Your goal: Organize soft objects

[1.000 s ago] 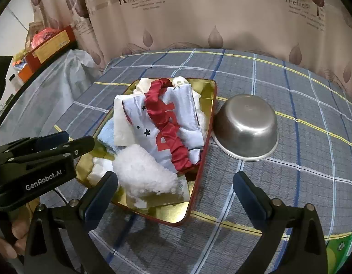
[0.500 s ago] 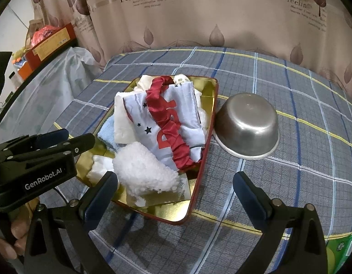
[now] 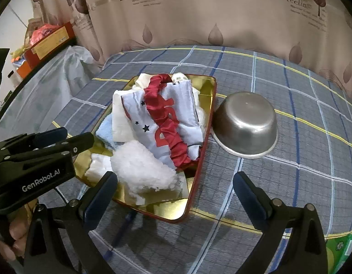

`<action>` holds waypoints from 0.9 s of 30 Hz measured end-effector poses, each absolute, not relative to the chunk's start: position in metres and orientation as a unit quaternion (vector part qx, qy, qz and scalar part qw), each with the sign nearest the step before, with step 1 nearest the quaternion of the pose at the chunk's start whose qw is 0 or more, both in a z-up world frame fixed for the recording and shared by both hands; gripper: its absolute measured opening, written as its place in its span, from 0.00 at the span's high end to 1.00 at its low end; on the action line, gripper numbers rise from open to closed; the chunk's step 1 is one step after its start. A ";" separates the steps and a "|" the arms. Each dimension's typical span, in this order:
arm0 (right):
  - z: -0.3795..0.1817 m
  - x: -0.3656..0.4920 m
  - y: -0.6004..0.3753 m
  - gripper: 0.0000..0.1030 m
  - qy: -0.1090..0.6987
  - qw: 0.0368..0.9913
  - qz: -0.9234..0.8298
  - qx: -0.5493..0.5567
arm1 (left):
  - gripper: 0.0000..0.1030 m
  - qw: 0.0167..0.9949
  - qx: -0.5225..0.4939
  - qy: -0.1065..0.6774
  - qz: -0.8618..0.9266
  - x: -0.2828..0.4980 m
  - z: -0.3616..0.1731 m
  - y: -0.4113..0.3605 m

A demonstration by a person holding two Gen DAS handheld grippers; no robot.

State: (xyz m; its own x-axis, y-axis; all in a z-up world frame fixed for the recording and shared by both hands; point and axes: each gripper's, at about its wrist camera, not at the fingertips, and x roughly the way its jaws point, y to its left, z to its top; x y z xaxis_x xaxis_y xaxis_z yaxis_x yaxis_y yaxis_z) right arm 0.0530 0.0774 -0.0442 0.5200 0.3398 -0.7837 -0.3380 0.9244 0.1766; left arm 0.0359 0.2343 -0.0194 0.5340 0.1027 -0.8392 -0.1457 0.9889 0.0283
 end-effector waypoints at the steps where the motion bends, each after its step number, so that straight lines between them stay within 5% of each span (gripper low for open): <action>1: -0.044 0.053 0.077 0.02 0.450 0.872 0.195 0.001 | 0.48 0.875 -0.022 0.478 0.071 0.036 -0.019 0.234; 27: -0.048 0.053 0.077 0.02 0.452 0.870 0.196 0.000 | 0.48 0.878 -0.020 0.471 0.075 0.035 -0.019 0.233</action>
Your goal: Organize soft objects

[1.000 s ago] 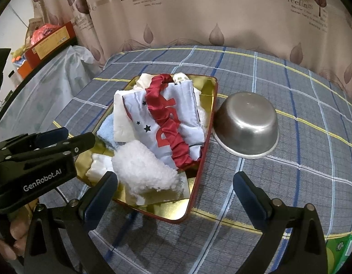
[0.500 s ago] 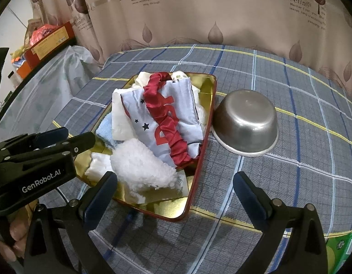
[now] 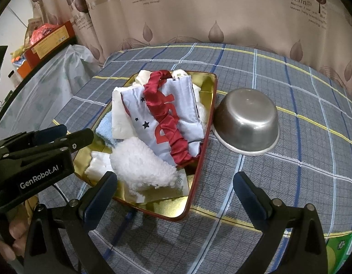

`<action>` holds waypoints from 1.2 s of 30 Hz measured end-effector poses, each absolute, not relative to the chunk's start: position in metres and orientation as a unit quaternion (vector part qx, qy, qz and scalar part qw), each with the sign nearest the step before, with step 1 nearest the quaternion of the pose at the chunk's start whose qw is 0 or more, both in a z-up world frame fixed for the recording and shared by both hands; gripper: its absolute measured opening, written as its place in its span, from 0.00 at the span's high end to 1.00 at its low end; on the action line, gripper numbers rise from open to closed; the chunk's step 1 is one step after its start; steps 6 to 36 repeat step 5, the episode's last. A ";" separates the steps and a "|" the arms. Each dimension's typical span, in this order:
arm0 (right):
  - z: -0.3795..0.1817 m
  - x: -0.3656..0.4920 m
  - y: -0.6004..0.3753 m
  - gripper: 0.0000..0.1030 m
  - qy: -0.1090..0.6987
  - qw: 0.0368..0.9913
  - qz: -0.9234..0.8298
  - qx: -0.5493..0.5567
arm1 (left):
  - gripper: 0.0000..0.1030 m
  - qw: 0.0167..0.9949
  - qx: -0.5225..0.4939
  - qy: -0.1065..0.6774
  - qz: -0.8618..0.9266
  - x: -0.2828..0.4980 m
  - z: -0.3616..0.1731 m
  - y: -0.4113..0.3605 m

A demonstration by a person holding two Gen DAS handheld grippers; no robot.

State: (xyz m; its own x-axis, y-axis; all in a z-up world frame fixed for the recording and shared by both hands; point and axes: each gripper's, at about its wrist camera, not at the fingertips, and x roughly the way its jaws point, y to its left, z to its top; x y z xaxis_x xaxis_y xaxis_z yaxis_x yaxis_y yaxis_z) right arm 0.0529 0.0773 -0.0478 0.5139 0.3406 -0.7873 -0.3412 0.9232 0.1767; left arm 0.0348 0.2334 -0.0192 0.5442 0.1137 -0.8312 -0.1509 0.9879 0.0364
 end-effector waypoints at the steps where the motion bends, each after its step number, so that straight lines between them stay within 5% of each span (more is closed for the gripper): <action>1: -0.048 0.052 0.077 0.02 0.452 0.870 0.196 -0.001 | 0.48 0.879 -0.019 0.471 0.076 0.035 -0.019 0.233; 36: -0.048 0.052 0.078 0.02 0.452 0.871 0.195 0.000 | 0.48 0.878 -0.010 0.471 0.082 0.035 -0.019 0.231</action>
